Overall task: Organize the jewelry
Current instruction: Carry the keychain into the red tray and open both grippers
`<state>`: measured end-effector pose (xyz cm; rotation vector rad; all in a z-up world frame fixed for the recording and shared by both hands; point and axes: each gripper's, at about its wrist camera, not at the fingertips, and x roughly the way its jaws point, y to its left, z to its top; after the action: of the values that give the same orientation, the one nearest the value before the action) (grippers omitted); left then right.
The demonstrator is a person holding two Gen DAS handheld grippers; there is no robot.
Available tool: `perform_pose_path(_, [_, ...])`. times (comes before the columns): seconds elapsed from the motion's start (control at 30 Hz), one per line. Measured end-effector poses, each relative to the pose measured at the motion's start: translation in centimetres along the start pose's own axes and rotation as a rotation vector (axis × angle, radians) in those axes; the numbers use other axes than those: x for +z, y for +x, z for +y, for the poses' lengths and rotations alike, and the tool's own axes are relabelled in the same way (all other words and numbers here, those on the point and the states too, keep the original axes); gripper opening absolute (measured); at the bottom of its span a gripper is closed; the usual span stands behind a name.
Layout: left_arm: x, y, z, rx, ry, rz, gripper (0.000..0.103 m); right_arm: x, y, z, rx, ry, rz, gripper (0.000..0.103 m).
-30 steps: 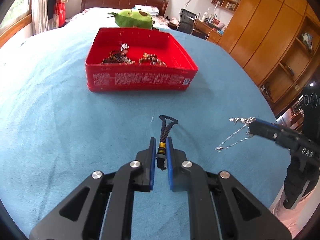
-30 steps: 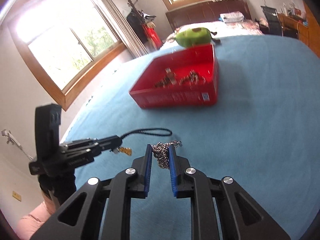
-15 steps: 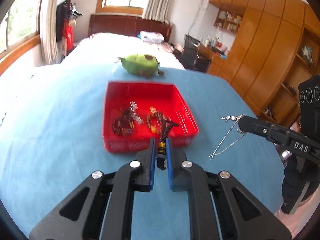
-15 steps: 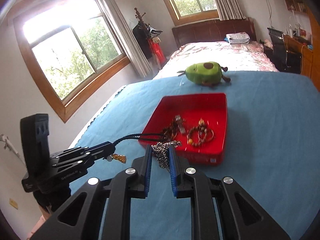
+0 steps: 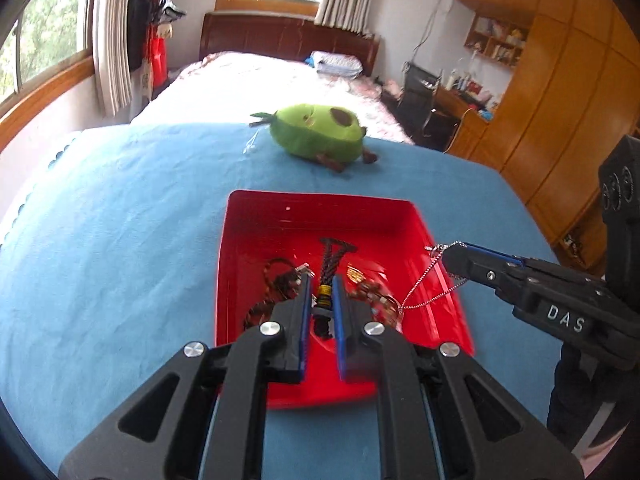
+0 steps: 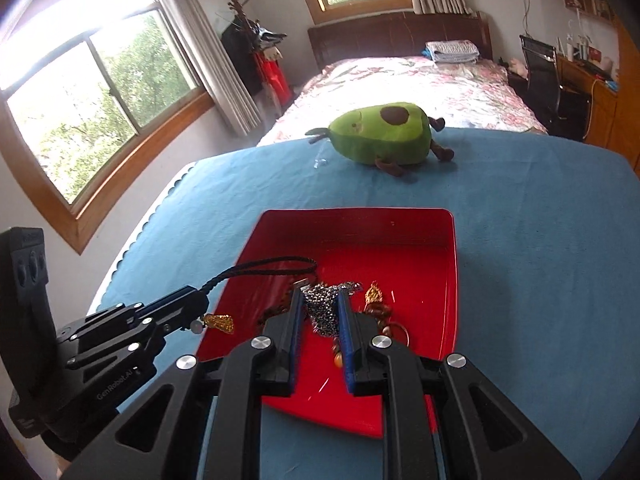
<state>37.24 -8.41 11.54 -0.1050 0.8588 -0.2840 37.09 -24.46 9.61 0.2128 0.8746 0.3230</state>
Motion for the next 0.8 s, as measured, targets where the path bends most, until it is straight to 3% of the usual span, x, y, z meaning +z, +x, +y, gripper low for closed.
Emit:
perform_pose_path(0.17, [1.9,5.2,1.0,0.044,-0.001,0.044,0.009,1.4,4.9,-1.5,-0.036,0.020,0.052,0.016])
perform_pose_path(0.4, [2.1,9.3,2.2,0.077,-0.011,0.102,0.009,2.3,9.8,-3.3,-0.090,0.042,0.115,0.016])
perform_pose_path(0.53, [2.0,10.4,2.6,0.072,-0.025,0.139,0.010,2.2,11.1,-3.5,-0.110,0.048,0.148,0.019])
perform_pose_path(0.67, [1.7,10.1,2.7,0.064,-0.033,0.141,0.017,1.9,10.9,-3.4,-0.110,0.047,0.139,0.019])
perform_pose_path(0.8, [1.2,9.0,2.6,0.064,-0.025,0.121,0.018,1.5,9.8,-2.9,-0.122,0.022,0.109,0.019])
